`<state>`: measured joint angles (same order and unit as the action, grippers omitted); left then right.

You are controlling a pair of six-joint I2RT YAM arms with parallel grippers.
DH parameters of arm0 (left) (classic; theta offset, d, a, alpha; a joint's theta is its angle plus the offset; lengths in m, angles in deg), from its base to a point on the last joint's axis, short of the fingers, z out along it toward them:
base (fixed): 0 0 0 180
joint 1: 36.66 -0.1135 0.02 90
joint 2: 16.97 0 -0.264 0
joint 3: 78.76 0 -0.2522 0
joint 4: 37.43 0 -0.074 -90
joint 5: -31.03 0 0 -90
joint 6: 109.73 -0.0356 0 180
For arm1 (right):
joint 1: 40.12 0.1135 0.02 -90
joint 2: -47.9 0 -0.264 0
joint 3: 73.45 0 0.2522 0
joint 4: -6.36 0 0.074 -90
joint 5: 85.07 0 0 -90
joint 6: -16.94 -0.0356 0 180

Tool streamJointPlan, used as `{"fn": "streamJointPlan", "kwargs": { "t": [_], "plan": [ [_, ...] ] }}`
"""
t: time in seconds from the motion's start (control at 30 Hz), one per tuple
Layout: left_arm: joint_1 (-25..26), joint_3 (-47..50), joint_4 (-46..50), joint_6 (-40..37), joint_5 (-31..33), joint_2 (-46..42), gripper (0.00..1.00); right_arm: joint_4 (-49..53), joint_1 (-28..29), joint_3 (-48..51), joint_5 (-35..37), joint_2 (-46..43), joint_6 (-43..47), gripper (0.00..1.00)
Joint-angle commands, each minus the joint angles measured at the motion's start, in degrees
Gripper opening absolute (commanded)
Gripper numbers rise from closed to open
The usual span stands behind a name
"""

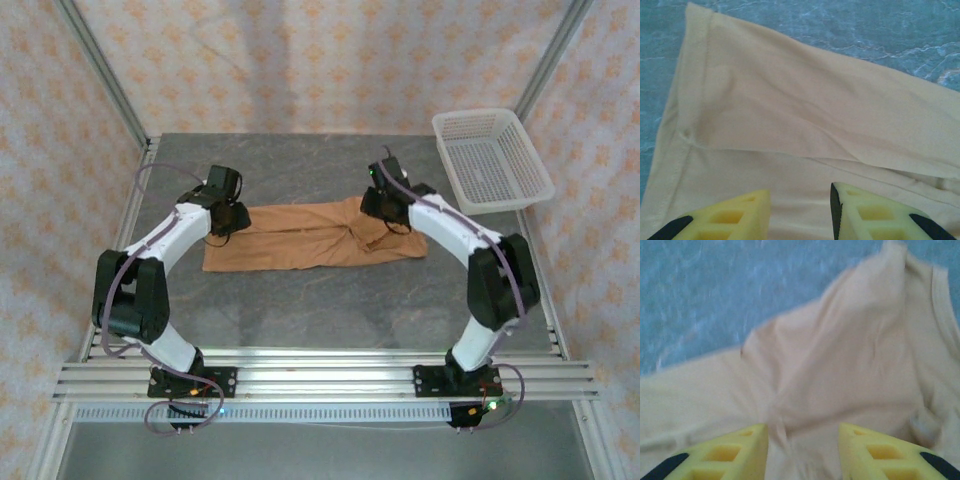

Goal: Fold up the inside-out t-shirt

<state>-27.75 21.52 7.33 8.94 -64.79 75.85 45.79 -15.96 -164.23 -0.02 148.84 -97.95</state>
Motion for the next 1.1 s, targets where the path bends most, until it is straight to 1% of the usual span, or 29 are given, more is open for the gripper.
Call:
{"fn": "streamJointPlan", "kwargs": {
  "t": [0.0, 0.07, 0.17, 0.3, 0.43, 0.67, 0.77, 0.87, 1.07],
  "plan": [
    [0.89, -3.88, -0.32, 0.77, -1.67, 3.76, 0.38, 5.30, -0.85, -6.15, -2.96, 8.63, 1.50, 0.40],
    [0.94, -6.73, -0.66, 0.61, -2.97, 6.85, 0.38, 5.77, -0.75, -8.69, -4.71, 11.96, 1.30, 0.39],
    [0.81, -10.67, 0.14, -0.15, -3.73, 11.61, 0.38, 6.67, -0.92, -8.85, -2.34, 13.38, 0.29, 0.40],
    [0.09, -13.25, 1.78, -0.89, -2.98, 15.90, 0.38, 7.01, -1.10, -5.62, -1.40, 12.41, 0.02, 0.40],
    [-0.97, -11.57, 1.15, -0.48, -2.61, 16.24, 0.37, 7.25, -1.21, -0.88, 0.17, 9.87, -0.20, 0.40],
    [-3.35, -9.38, 0.64, -0.38, -3.18, 17.88, 0.37, 7.51, -1.61, 9.41, 3.07, 3.56, -0.94, 0.41],
    [-3.98, -9.03, 0.64, -0.56, -3.27, 17.58, 0.37, 6.17, -1.79, 14.92, 3.80, -1.45, -1.56, 0.42],
    [-4.24, -9.62, 1.23, -1.04, -2.85, 18.39, 0.37, 5.62, -1.84, 18.31, 4.51, -6.76, -1.75, 0.44],
    [-5.29, -9.73, 1.78, -1.76, -2.54, 20.59, 0.37, 5.40, -1.80, 25.52, -0.58, -15.61, -4.39, 0.45]
  ]
}}
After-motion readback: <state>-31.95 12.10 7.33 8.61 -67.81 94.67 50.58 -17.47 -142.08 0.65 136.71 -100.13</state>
